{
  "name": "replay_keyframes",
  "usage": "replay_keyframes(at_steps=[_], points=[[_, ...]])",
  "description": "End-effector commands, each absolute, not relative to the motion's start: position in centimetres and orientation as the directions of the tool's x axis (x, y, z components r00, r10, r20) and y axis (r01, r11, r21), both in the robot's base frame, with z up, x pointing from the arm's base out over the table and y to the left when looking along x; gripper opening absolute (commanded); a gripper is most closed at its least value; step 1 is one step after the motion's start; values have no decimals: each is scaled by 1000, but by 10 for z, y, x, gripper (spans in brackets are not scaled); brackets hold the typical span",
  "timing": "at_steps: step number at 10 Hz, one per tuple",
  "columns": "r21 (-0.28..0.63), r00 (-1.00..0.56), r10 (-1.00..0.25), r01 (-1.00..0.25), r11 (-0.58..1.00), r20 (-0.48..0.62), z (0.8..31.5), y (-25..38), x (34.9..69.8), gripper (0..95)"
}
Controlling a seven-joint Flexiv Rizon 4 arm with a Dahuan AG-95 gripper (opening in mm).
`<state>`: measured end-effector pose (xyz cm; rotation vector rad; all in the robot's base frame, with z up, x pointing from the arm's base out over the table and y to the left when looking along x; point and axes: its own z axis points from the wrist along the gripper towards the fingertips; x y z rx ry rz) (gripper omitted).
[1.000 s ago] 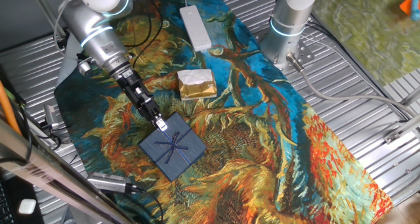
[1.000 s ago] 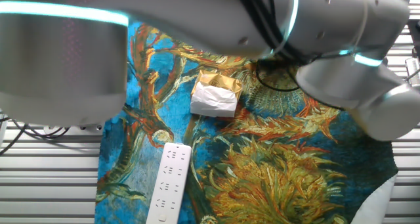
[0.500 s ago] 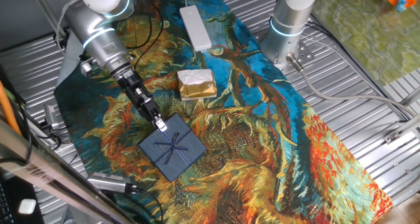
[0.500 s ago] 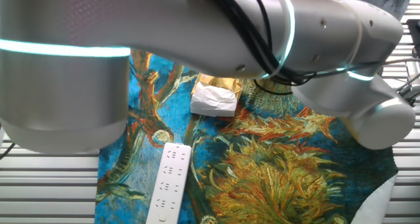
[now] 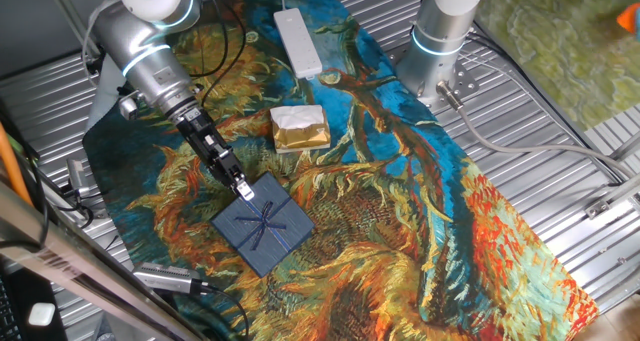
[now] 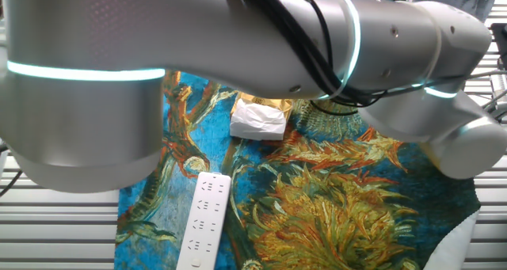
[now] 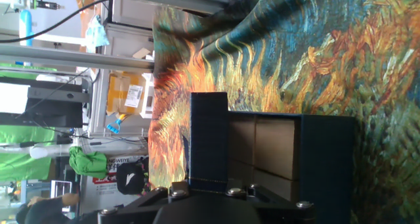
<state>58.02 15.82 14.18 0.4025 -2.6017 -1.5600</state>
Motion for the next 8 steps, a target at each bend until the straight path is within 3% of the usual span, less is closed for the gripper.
replay_keyframes(at_steps=[1,8], points=[[872,-957,-282,-194,450,-68,142,158,580,0],[876,-961,-269,-178,448,-58,144,159,577,0]])
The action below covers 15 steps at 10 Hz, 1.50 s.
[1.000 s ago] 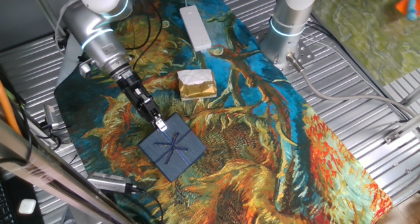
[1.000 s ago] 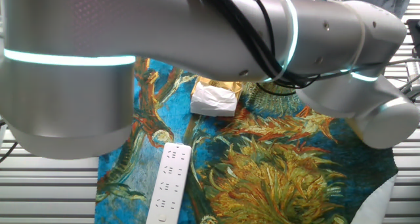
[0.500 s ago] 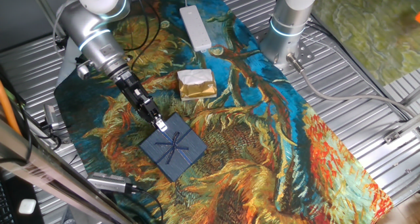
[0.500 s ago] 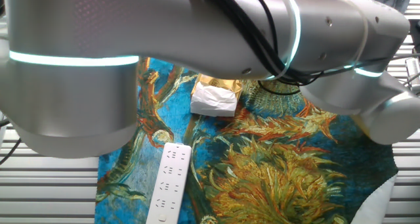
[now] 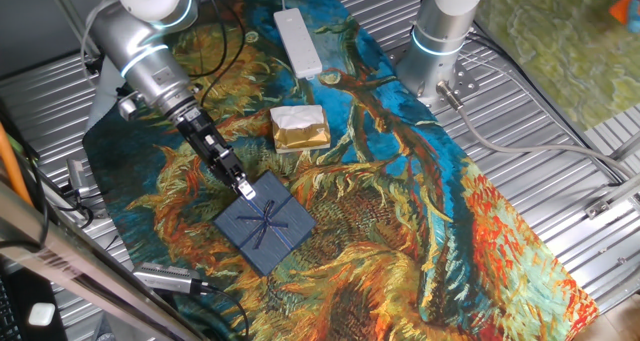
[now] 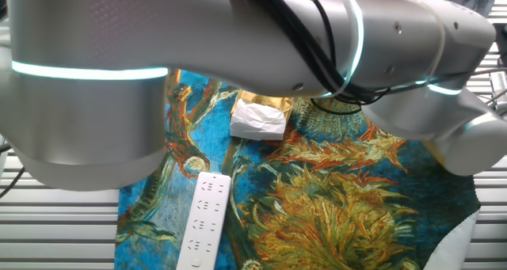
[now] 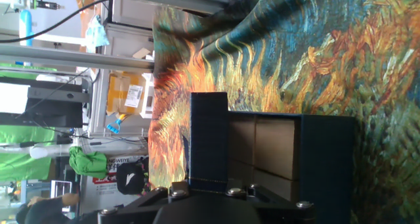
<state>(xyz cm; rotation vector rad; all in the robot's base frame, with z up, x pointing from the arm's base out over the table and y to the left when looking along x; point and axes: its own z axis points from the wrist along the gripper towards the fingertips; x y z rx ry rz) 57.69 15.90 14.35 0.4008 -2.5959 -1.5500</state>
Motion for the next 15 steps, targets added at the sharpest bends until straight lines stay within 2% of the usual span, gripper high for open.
replay_keyframes(at_steps=[1,5,15], points=[[877,-963,-263,-174,448,-56,144,159,577,0],[894,-972,-232,-142,424,-44,143,159,574,0],[886,-965,-255,-171,431,-62,140,157,587,0]])
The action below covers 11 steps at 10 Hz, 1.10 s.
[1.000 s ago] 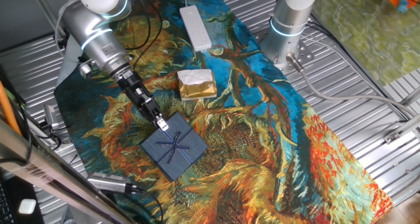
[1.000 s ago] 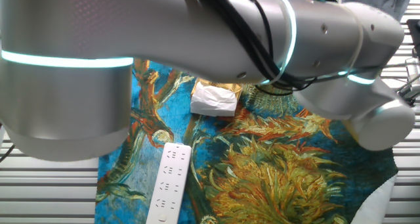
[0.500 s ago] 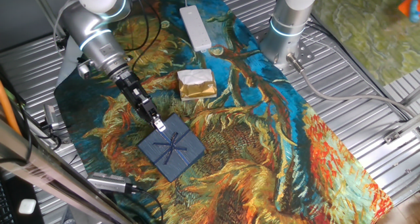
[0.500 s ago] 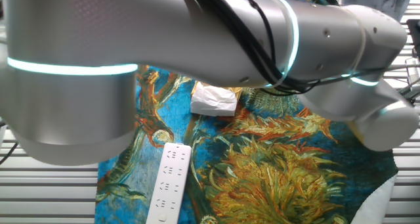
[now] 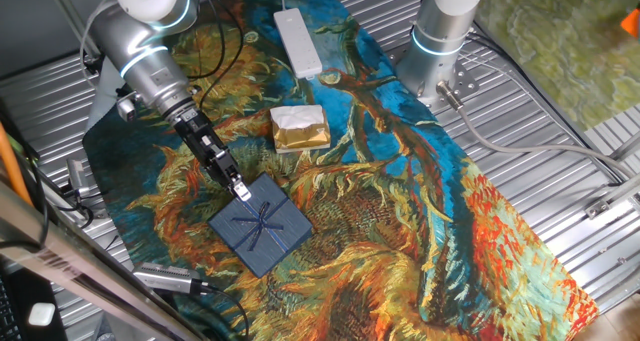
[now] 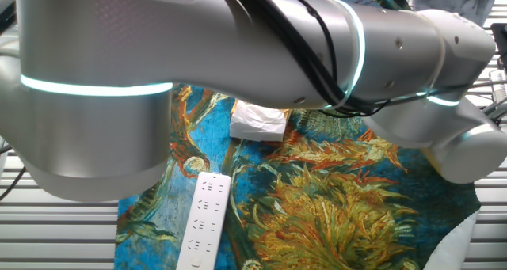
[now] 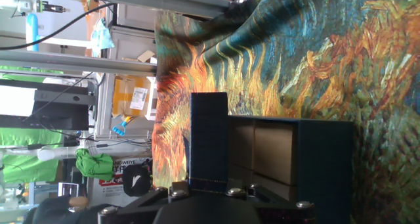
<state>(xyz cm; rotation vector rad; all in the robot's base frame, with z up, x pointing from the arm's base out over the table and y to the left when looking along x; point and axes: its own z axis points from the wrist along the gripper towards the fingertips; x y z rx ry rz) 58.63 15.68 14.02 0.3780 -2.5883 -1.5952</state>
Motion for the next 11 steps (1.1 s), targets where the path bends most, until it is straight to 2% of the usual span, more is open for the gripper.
replay_keyframes(at_steps=[1,11], points=[[883,-964,-261,-168,439,-54,140,157,586,0],[872,-963,-267,-169,459,-46,141,157,584,0]])
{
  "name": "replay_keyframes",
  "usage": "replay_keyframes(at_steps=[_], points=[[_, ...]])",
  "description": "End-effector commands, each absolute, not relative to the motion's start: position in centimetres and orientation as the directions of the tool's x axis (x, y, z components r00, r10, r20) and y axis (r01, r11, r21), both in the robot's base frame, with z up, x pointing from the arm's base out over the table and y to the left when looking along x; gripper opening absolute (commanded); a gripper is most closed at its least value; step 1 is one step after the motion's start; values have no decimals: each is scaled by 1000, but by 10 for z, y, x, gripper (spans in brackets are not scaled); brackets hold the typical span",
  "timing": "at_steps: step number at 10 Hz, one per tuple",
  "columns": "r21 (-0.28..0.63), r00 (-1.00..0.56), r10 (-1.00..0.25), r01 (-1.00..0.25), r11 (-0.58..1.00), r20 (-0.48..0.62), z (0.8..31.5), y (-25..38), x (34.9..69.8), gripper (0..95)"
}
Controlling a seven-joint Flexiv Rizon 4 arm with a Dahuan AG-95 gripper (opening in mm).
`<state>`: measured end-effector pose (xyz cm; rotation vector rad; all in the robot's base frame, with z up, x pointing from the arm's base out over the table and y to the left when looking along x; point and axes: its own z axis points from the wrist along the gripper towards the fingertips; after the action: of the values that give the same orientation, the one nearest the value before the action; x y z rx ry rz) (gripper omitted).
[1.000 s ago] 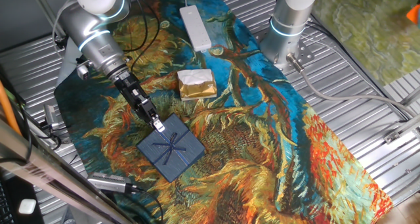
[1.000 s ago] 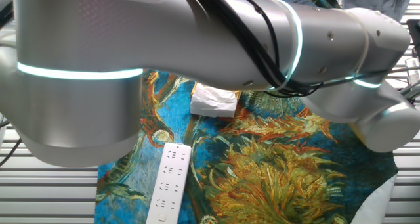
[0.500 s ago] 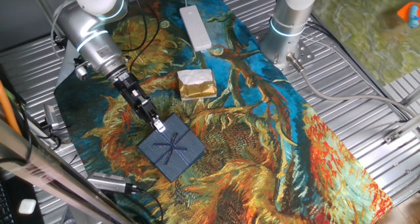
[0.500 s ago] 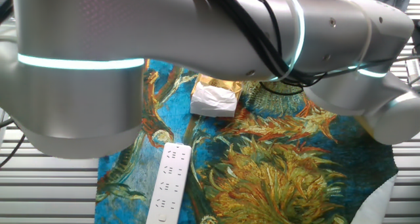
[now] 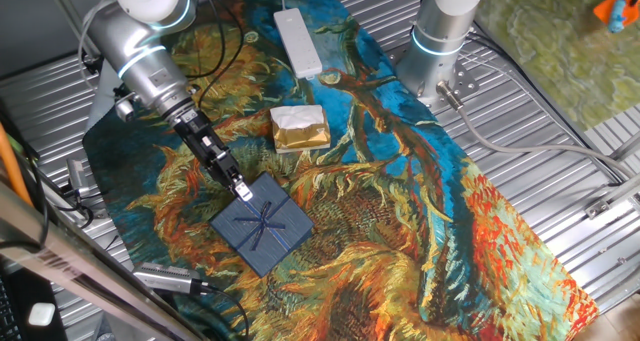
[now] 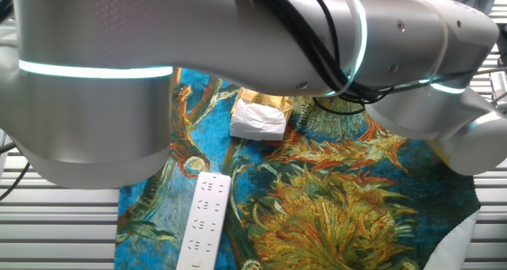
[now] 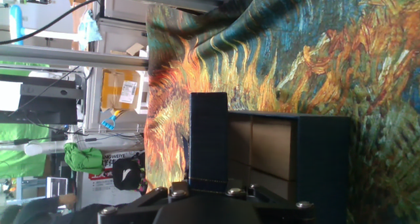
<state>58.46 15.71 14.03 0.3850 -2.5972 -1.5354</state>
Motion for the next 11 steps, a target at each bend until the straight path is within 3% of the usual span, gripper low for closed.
replay_keyframes(at_steps=[1,11], points=[[872,-962,-268,-174,458,-51,141,157,584,0],[872,-980,-196,-122,475,-31,141,157,584,0]])
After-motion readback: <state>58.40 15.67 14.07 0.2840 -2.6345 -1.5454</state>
